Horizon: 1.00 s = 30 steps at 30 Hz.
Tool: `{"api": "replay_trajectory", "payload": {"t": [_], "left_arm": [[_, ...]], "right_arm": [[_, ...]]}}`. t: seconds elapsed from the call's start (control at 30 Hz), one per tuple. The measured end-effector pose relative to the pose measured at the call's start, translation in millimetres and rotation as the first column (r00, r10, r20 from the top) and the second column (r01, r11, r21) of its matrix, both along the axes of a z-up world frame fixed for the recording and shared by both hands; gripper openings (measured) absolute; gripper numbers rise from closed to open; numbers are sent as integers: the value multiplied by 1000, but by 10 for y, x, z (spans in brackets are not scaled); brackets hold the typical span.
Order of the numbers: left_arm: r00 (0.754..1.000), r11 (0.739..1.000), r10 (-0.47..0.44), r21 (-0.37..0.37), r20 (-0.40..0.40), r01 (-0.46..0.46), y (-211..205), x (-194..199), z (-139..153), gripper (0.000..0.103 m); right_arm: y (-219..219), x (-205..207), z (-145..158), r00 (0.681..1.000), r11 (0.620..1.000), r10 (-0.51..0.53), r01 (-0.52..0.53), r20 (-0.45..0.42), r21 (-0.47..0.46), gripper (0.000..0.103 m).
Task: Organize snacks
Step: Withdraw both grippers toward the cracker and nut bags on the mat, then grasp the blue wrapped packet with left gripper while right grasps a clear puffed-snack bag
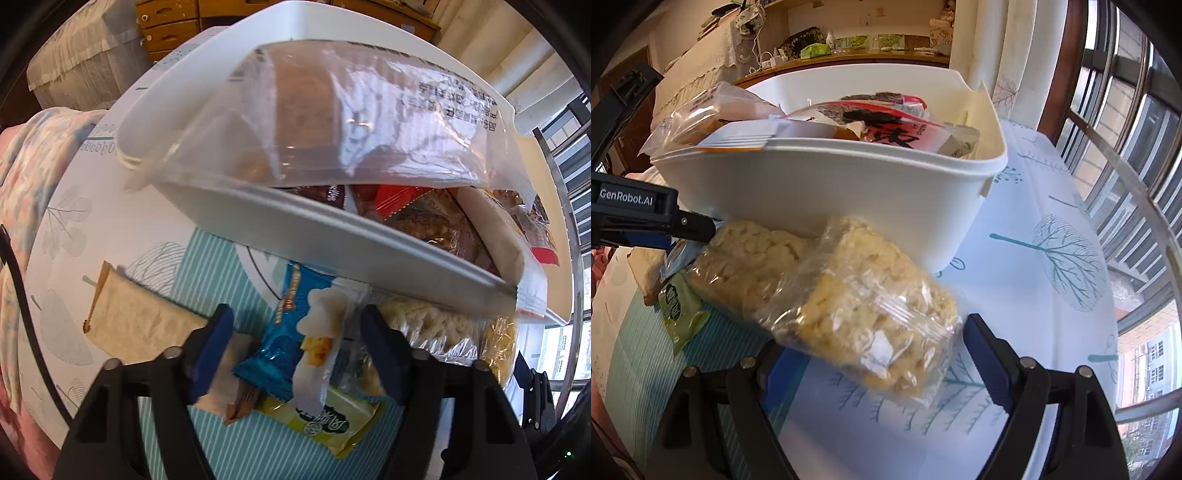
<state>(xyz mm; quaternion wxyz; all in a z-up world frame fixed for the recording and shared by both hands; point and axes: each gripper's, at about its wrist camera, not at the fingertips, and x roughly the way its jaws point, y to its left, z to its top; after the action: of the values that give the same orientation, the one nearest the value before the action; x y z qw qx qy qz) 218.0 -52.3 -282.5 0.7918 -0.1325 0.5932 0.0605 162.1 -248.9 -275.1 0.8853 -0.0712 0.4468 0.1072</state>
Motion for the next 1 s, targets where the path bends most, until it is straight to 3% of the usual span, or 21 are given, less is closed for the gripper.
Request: {"api": "replay_trajectory", "payload": {"t": [0.07, 0.23, 0.33, 0.57, 0.83, 1.0], "left_arm": [[1000, 1000, 8, -7, -19, -8, -24, 34, -33, 53], [999, 1000, 23, -1, -44, -23, -70, 123, -80, 48], [999, 1000, 30, 10, -43, -30, -116, 174, -80, 38], [997, 999, 43, 16, -57, -42, -248, 207, -17, 33], [995, 998, 56, -4, -84, -57, -155, 43, 107, 32], [993, 997, 65, -38, -94, -69, -53, -68, 247, 32]], "right_arm": [[11, 18, -2, 1000, 1000, 17, -17, 3, 0, 85], [5, 45, -3, 999, 999, 46, -46, 7, 6, 84], [-4, 48, 1, 998, 998, 66, -66, 15, 9, 83], [-62, 52, 63, 996, 993, 95, -94, 0, 70, 74], [-70, -46, 196, 996, 988, 90, -89, -2, 123, 73], [37, -165, 320, 989, 978, 144, -138, -25, 158, 73]]}}
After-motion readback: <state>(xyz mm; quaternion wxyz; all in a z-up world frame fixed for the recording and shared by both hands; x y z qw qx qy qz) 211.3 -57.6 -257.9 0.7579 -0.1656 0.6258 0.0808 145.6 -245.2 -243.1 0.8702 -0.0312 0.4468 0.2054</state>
